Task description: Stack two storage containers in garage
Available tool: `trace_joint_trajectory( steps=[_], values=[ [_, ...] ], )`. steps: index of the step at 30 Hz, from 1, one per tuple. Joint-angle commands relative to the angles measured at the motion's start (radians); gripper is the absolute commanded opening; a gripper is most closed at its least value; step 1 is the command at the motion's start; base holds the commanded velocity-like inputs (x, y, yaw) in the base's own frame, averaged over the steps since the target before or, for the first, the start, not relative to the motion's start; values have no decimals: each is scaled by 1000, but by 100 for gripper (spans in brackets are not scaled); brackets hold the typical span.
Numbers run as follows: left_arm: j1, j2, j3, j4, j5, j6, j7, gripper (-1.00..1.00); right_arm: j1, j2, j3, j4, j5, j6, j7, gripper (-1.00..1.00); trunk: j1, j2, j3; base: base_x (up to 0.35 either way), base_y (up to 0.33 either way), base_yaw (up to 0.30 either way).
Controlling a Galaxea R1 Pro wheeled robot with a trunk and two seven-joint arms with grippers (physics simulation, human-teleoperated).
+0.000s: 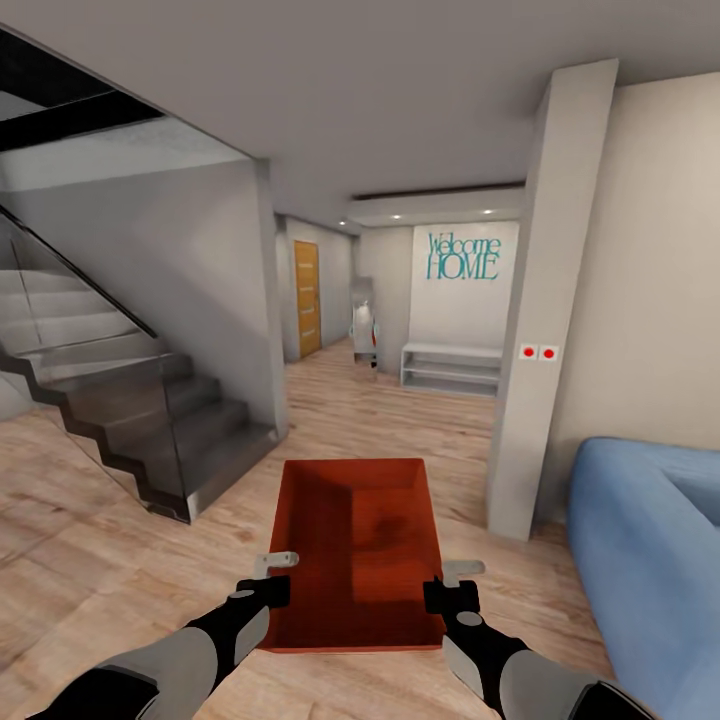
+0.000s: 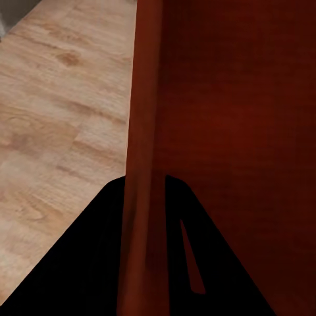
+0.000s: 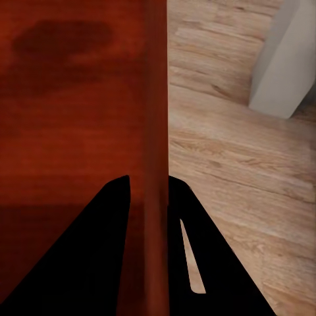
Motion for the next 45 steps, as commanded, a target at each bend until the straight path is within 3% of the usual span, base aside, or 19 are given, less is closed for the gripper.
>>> trace_joint_trajectory(
  steps=[1,45],
  values=[
    [-2,4,65,-3,-3,-5,82,-100,0,0,14,0,-10,3,14,-100,1,-1,-2,326,0,0],
    [-2,5,65,-3,-3,-6,82,-100,-1,0,14,0,-9,2,14,-100,1,-1,-2,326,0,0]
  ],
)
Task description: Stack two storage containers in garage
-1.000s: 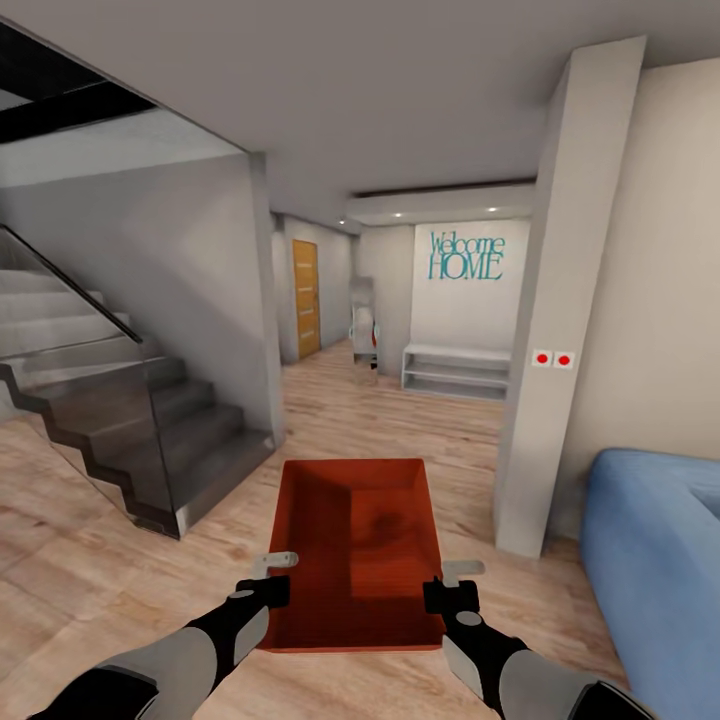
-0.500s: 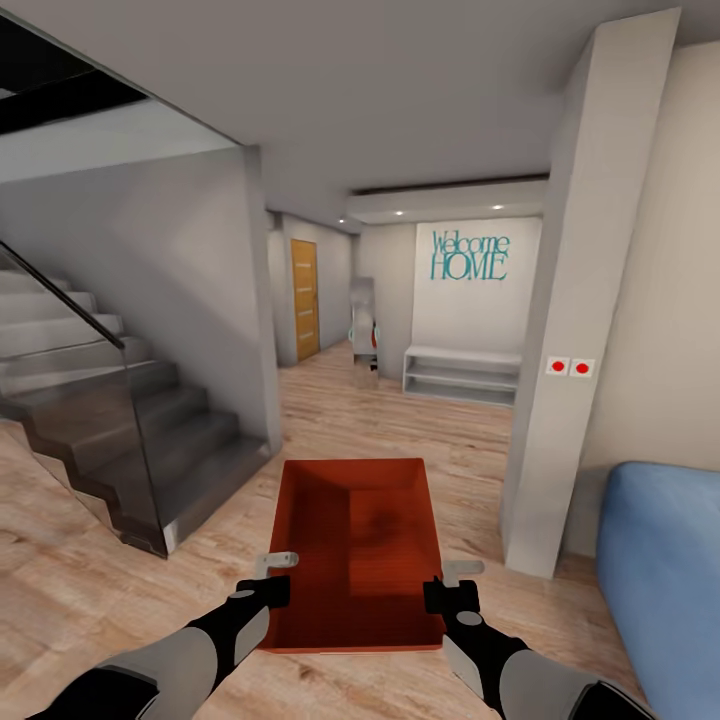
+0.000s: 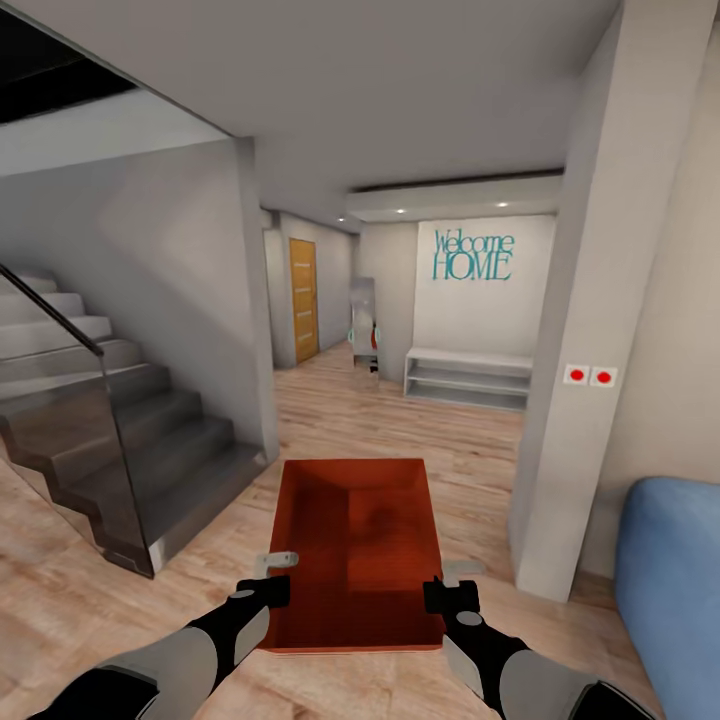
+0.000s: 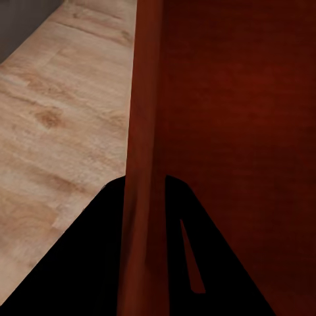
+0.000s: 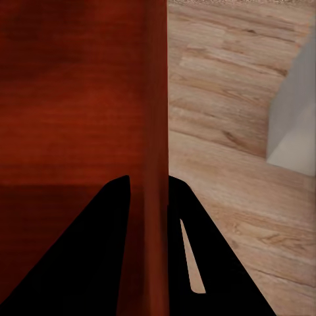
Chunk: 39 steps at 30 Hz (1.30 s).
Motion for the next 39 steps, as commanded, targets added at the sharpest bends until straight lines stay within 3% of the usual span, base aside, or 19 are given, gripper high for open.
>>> trace_joint_trajectory(
  steps=[1,39],
  values=[
    [-2,5,65,-3,-3,-5,82,-100,0,0,15,0,-10,3,13,-100,1,-1,-2,326,0,0],
    [-2,6,65,-3,-3,-5,82,-100,-1,1,15,0,-11,3,13,-100,1,-1,-2,326,0,0]
  ],
)
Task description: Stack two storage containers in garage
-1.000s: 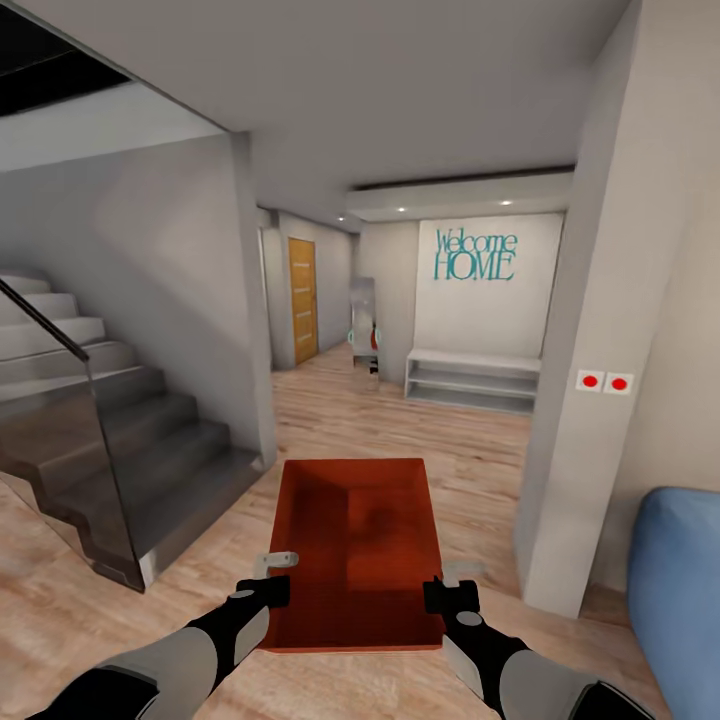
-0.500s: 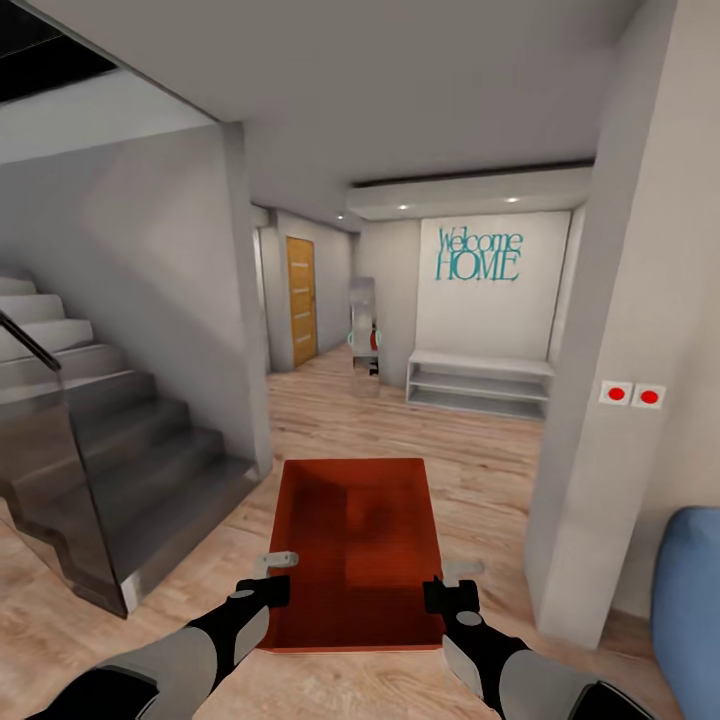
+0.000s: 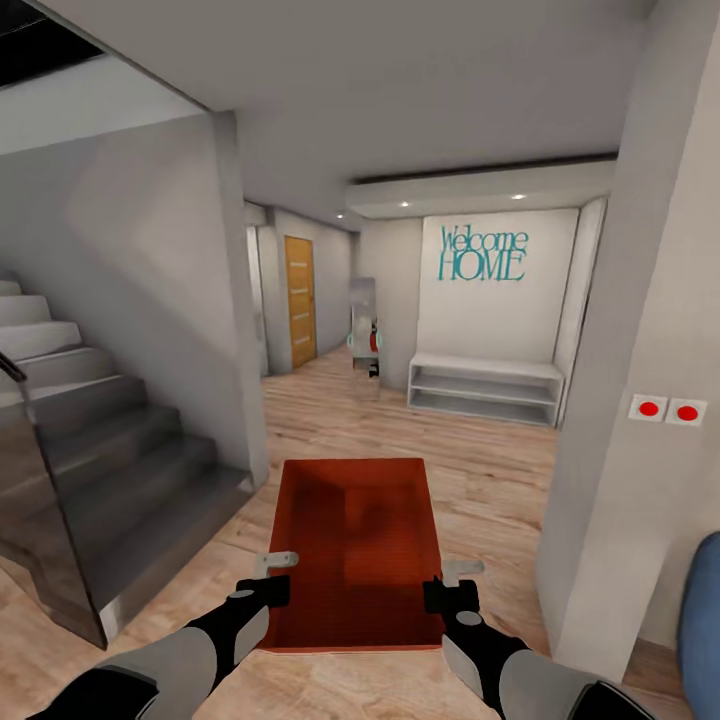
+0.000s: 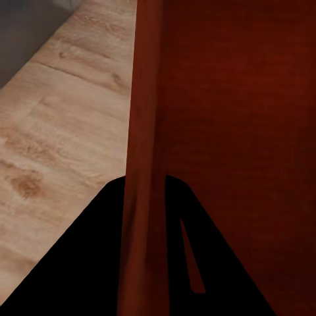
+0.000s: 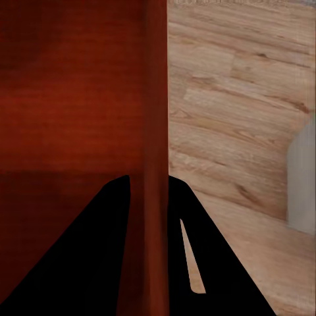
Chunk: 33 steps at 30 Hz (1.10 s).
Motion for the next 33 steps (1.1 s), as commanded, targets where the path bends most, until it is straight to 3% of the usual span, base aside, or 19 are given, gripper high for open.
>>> trace_joint_trajectory(
  steps=[1,33],
  values=[
    [-2,4,64,-3,-2,-5,84,-100,0,0,12,0,-10,2,16,-100,1,-1,-2,326,0,0],
    [-2,4,64,-3,-2,-4,84,-100,0,0,12,0,-10,1,16,-100,1,-1,-2,326,0,0]
  ],
)
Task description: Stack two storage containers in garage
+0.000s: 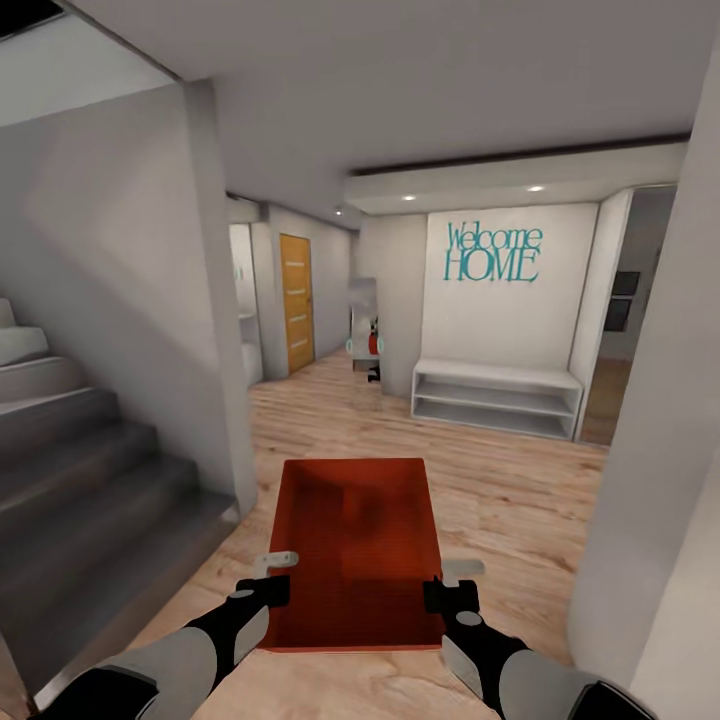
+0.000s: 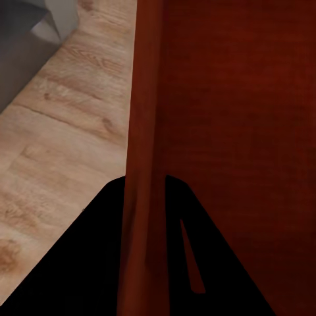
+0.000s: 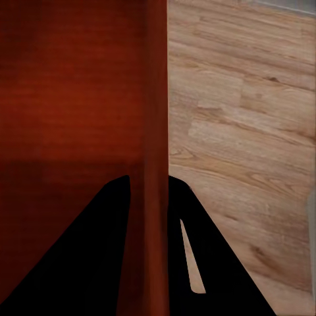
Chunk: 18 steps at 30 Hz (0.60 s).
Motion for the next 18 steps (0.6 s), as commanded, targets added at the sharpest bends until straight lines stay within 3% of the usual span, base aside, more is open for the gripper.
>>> trace_joint_trajectory(
  steps=[1,11,18],
  values=[
    [-2,4,65,-3,-2,-5,84,-100,0,0,13,0,-10,2,16,-100,1,-1,-2,326,0,0],
    [-2,3,65,-3,-2,-5,84,-100,0,0,13,0,-10,3,16,-100,1,-1,-2,326,0,-1],
    [-2,4,65,-4,-2,-5,84,-100,0,0,13,0,-10,2,15,-100,1,-1,-2,326,0,-180]
  ],
)
